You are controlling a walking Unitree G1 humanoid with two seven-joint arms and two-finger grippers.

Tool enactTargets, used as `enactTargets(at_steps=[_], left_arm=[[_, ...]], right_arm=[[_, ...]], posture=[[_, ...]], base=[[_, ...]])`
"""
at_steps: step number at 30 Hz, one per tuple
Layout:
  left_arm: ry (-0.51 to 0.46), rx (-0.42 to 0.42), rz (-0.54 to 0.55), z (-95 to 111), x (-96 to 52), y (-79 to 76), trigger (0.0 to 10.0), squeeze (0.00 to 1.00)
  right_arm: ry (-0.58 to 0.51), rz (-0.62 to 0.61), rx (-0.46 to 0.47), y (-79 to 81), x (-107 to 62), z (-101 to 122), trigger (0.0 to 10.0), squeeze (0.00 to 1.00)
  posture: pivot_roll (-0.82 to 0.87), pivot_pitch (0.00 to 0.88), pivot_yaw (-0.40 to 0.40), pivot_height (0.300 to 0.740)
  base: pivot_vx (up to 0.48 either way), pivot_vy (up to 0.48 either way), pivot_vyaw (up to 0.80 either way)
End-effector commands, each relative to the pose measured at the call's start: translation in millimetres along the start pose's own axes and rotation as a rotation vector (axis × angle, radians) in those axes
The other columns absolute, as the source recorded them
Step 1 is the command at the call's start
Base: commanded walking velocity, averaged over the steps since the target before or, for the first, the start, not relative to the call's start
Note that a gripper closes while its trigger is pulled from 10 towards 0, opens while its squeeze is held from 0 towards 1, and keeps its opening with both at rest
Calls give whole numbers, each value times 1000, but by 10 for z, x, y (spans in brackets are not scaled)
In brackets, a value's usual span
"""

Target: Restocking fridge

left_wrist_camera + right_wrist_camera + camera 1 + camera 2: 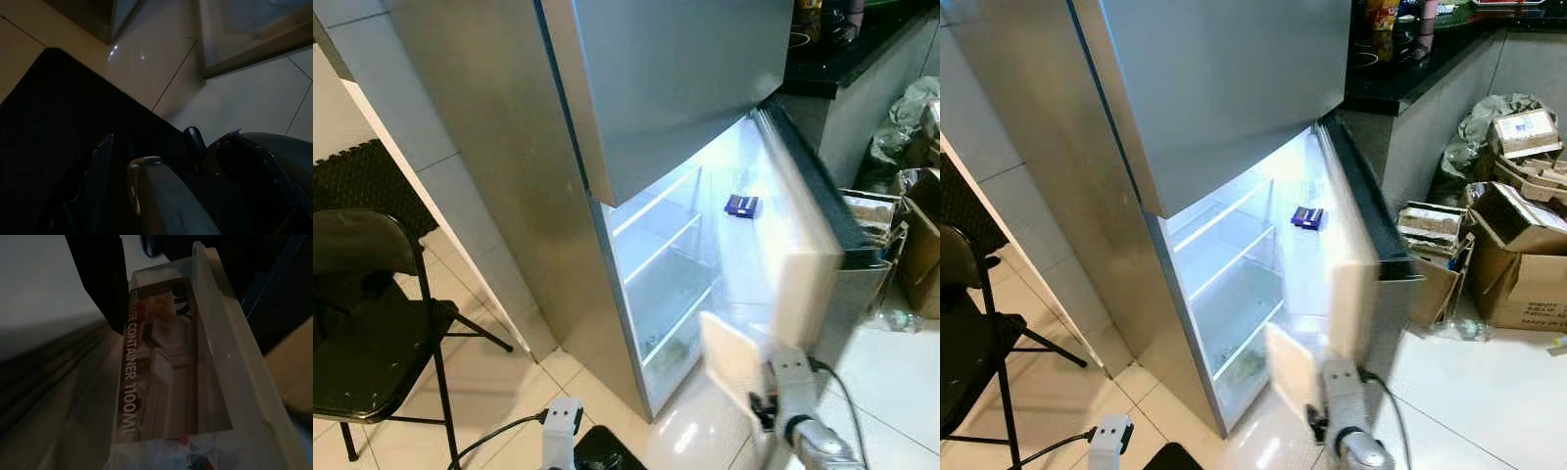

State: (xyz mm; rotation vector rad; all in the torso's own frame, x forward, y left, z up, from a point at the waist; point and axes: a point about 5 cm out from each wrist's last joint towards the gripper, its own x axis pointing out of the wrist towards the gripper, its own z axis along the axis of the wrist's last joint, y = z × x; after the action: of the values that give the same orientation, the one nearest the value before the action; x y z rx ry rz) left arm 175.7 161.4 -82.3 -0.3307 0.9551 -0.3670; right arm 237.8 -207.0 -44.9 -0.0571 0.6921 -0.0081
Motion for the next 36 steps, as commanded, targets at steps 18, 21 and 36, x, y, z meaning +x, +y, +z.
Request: enactTargets(at_steps=[18, 21, 36], left_arm=[[21, 29, -12, 6, 18, -27, 10000, 0], [19, 33, -16, 18, 24, -36, 10000, 0], [39, 48, -27, -9, 55, -92, 10000, 0]], right_arm=[[186, -90, -7, -243, -278, -651, 10000, 0], [244, -64, -35, -200, -335, -793, 10000, 0], [459, -41, -217, -228, -621, -1282, 10000, 0]], posture=[[-191, 0, 93, 740], [-188, 0, 90, 740], [-188, 0, 100, 740]], base=[[0, 0, 0], [0, 0, 0], [0, 0, 0]])
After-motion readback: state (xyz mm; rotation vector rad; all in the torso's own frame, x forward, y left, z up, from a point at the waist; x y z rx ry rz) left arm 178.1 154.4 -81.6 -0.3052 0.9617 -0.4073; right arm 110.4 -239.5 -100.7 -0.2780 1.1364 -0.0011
